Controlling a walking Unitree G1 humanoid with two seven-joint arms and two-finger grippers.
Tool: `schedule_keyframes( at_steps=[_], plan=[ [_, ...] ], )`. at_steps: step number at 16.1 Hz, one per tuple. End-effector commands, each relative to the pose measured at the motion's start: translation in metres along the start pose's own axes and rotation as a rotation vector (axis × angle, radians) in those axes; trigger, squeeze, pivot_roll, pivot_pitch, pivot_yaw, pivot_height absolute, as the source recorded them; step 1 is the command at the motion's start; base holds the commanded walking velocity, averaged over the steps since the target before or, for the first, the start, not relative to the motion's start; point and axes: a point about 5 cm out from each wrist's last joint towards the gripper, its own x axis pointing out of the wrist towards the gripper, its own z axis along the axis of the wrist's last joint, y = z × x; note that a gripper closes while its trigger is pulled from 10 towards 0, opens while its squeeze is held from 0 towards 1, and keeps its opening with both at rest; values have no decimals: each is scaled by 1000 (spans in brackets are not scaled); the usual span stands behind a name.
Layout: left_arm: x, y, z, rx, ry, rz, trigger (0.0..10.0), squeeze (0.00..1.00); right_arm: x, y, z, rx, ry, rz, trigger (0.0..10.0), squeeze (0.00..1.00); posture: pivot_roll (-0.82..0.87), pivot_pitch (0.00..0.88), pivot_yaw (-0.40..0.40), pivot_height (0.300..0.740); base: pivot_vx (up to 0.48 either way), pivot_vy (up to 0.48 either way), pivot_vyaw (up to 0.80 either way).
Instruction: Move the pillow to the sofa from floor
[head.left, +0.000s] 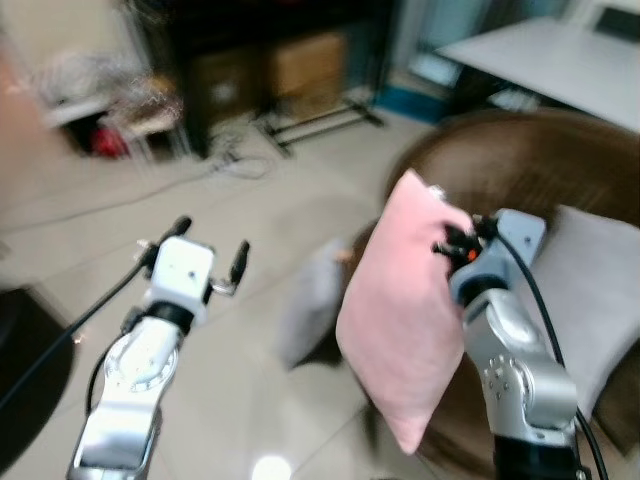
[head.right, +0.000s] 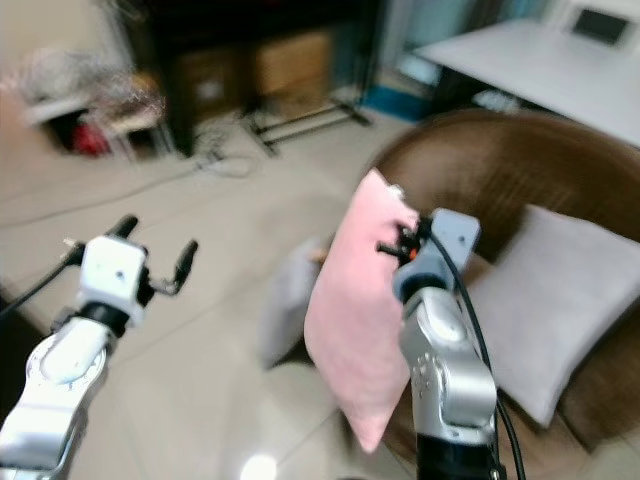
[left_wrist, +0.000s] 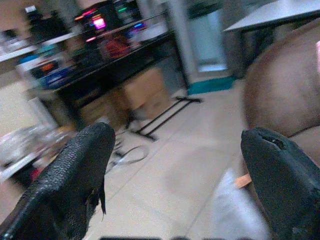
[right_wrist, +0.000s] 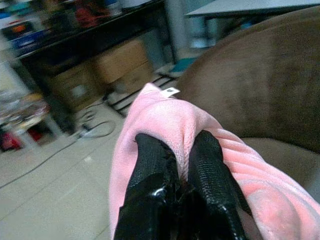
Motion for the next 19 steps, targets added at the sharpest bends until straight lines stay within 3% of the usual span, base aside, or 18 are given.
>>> schedule_keyframes(
  at_steps=[1, 14, 19],
  plan=[
    [1, -2, -1, -6, 0, -18, 10000, 698, 3, 2, 9, 14, -49, 8, 10000, 0, 26, 0, -18, 740, 322, 0, -800],
    [-1, -1, 1, 10, 5, -42, 10000, 702, 6, 5, -1, -21, -3, 24, 10000, 0, 47, 0, -31, 740, 326, 0, 0],
    [-1, -5, 0, 12, 10, -82, 10000, 698, 0, -4, -5, -20, 21, -17, 10000, 0, 35, 0, -18, 740, 328, 0, -800]
  ],
)
